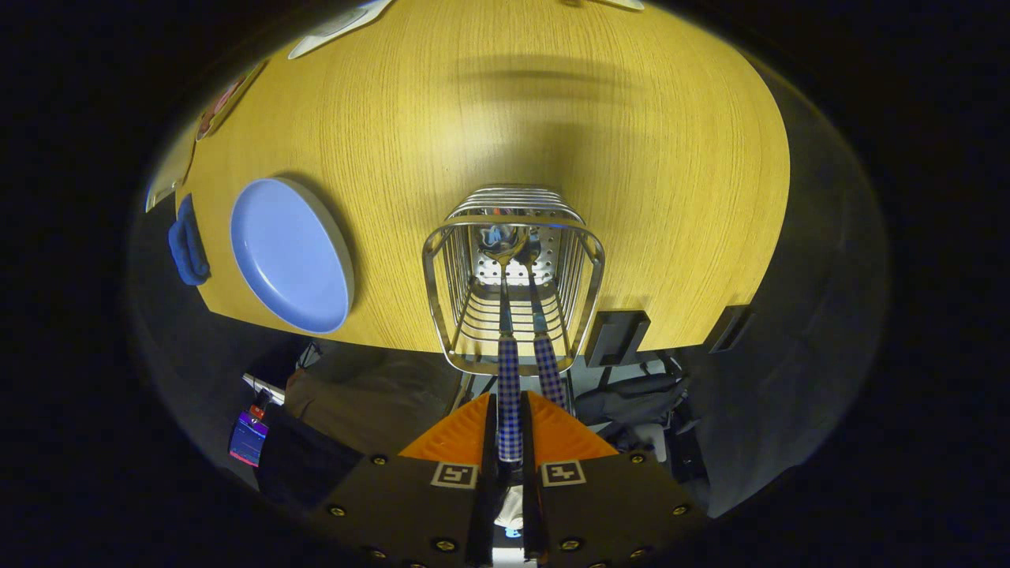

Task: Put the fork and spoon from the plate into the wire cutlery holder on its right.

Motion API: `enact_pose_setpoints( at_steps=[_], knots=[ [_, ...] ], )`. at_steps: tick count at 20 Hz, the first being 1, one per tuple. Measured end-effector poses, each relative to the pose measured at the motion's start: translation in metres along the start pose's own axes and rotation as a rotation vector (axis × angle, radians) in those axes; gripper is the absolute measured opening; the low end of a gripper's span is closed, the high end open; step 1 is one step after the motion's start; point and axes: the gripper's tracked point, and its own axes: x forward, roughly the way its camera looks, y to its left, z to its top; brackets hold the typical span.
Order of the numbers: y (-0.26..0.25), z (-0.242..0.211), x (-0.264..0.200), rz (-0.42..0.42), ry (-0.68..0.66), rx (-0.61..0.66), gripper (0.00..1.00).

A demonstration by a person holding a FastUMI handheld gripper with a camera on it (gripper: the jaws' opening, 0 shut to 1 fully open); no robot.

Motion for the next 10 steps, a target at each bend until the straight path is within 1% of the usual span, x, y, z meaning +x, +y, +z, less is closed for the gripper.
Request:
enact_pose_setpoints(
  at_steps=[2, 4, 7, 8, 10],
  knots=[
    [0.000, -0.004, -0.005, -0.005, -0.009, -0.008, 0.15],
    [0.001, -0.007, -0.008, -0.006, -0.036, -0.020, 0.18],
    [0.001, -0.016, -0.011, -0.008, -0.089, -0.033, 0.18],
    [0.002, -0.016, -0.015, -0.012, -0.117, -0.038, 0.18],
    [-0.004, -0.016, -0.025, -0.054, -0.202, -0.045, 0.18]
  ],
)
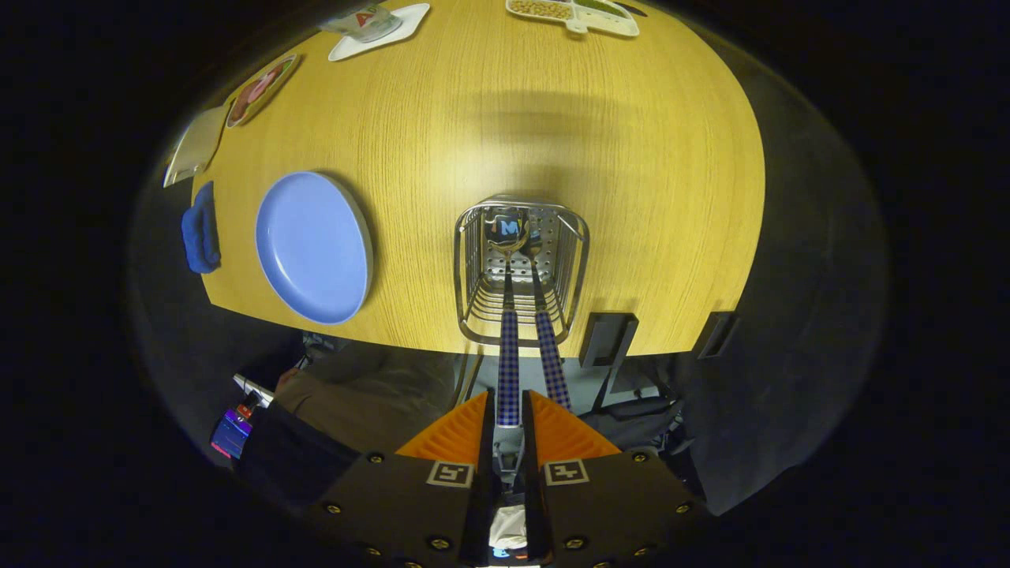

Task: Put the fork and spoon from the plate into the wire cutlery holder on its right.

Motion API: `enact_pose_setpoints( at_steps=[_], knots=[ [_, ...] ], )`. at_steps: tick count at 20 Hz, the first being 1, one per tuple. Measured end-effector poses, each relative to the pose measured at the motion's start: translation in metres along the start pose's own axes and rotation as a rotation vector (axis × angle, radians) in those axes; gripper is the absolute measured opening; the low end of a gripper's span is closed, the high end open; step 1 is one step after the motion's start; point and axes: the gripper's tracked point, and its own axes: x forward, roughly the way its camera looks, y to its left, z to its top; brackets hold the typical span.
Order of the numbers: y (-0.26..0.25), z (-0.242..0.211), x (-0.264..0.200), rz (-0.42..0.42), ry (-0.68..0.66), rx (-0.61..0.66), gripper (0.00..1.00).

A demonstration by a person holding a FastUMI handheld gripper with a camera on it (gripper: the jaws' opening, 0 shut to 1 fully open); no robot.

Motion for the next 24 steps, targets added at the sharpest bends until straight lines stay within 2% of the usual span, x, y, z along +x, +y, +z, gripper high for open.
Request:
enact_pose_setpoints(
  at_steps=[2, 5, 7, 9, 12, 14, 16, 19, 22, 24],
  knots=[
    [-0.006, 0.006, -0.015, -0.060, -0.113, -0.011, 0.18],
    [0.005, 0.001, -0.038, -0.070, -0.284, -0.029, 0.18],
    [0.021, 0.005, -0.061, -0.096, -0.450, -0.071, 0.18],
    [0.045, 0.019, -0.092, -0.118, -0.693, -0.107, 0.18],
    [0.093, 0.033, -0.158, -0.106, -1.201, -0.060, 0.18],
    [0.129, 0.016, -0.191, -0.102, -1.409, -0.070, 0.18],
    [0.147, 0.001, -0.207, -0.155, -1.533, -0.082, 0.18],
    [0.183, -0.015, -0.227, -0.147, -1.701, -0.065, 0.18],
    [0.207, -0.019, -0.225, -0.096, -1.735, -0.051, 0.18],
    [0.211, -0.021, -0.225, -0.114, -1.751, -0.054, 0.18]
  ],
)
